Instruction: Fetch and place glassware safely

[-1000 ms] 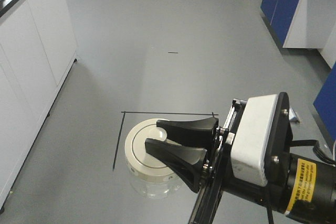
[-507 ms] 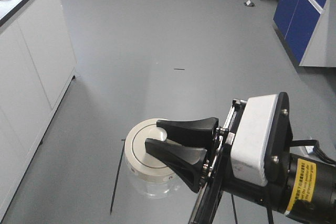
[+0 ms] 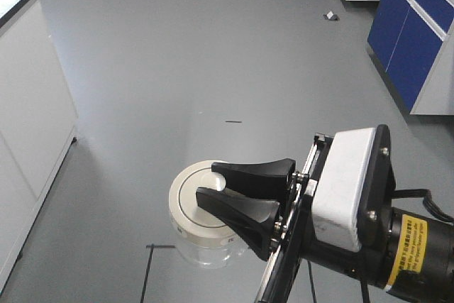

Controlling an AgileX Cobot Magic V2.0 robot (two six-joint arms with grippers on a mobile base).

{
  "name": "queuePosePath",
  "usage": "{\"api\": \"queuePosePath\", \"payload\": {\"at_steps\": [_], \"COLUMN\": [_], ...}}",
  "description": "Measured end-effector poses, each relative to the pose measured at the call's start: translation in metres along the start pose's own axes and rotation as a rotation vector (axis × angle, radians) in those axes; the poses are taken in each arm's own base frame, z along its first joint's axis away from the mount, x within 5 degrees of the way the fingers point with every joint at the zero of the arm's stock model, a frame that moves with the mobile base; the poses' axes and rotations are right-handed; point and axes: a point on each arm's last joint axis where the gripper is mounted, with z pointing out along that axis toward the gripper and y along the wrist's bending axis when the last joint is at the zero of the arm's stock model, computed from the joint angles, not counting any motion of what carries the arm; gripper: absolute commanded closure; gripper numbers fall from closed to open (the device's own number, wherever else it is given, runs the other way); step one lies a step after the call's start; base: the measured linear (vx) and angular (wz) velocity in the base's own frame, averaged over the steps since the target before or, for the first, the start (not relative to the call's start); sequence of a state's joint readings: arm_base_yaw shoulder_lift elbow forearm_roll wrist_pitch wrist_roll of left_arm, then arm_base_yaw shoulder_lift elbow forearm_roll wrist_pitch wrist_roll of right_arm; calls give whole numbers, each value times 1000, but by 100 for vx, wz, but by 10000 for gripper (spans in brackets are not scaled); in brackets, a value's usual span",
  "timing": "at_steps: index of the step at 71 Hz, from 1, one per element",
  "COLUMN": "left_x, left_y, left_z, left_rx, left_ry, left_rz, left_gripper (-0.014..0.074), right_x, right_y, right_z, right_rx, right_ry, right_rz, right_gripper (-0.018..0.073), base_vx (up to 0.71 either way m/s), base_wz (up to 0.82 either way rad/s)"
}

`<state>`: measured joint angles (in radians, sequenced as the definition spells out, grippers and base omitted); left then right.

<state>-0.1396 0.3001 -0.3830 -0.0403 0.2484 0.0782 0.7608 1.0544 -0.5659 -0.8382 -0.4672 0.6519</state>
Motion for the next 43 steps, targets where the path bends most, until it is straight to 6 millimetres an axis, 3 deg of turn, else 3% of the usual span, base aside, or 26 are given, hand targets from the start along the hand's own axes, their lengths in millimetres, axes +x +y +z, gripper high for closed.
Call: {"api": "queuePosePath", "payload": {"at_steps": [43], "left_x": [0], "left_y": [0], "left_z": [0], "left_rx": [0], "left_ry": [0], "left_rz": [0], "left_gripper": [603], "right_x": [0], "right_y": [0], "right_z": [0], "right_rx": [0], "right_ry": [0], "right_rz": [0], "right_gripper": [560], "base_vx": [53], "base_wz": [-13]}}
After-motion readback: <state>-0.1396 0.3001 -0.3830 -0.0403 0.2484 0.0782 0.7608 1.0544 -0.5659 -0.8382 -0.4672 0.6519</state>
